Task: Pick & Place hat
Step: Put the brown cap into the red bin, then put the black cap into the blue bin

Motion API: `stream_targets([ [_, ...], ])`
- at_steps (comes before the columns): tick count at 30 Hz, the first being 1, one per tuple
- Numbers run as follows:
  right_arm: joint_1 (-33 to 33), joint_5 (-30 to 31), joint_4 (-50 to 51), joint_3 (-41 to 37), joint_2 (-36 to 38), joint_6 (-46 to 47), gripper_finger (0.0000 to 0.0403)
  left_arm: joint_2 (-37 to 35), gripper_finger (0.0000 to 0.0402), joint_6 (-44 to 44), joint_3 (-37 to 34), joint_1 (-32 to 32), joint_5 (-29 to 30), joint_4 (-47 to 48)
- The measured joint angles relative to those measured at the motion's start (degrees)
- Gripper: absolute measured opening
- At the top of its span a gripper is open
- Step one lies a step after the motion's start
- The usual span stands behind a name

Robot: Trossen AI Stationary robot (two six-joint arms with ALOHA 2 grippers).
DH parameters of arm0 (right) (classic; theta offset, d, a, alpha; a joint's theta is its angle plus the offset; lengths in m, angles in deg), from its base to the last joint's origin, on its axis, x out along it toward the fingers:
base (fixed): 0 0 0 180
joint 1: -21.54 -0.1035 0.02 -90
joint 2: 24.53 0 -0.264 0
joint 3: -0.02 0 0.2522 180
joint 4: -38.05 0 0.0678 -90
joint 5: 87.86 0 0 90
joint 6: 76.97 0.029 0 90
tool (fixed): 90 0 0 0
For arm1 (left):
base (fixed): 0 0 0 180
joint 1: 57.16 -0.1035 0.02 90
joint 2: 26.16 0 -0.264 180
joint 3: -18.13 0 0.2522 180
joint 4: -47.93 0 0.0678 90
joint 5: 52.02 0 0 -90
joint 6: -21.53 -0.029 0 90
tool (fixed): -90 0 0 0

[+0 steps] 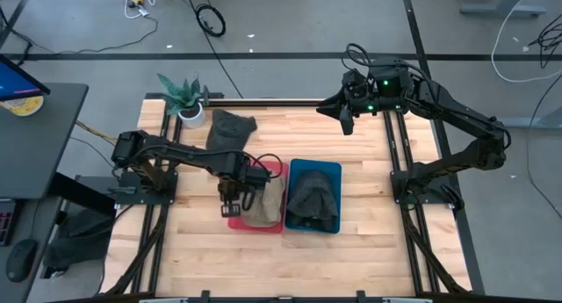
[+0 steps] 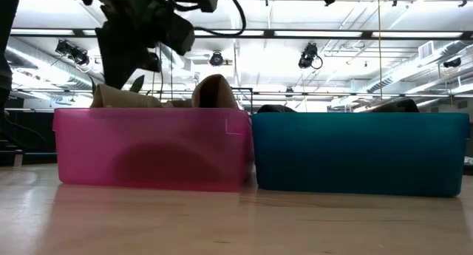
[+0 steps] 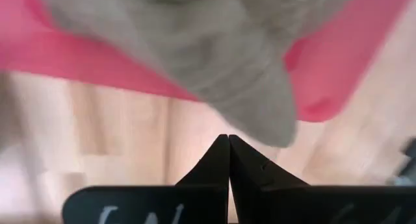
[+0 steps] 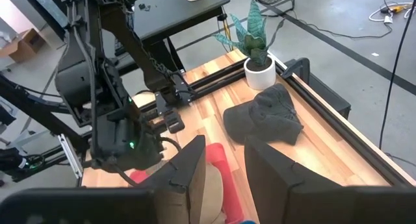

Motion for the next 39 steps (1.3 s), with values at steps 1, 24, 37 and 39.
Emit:
stream_targets([
  [1,0.0,0.0,0.0,0.0,0.0,0.0,0.0111,0.0,0.0002,-0.38,-0.45,-0.05,-1.85,-0.86],
  [24,0.0,0.09,-0.09,0.0,-0.02,0.55,0.0111,0.72,0.0006,1.41,-3.3,-0.73,-3.82,-17.12],
  [37,0.0,0.06,-0.07,0.0,-0.02,0.91,0.0111,-8.09,0.0032,2.1,-3.3,-2.62,-4.47,-16.61],
  [39,0.0,0.06,-0.08,0.0,-0.07,1.29,0.0111,-9.95,0.0032,3.05,-3.3,-2.71,-4.29,-18.24],
])
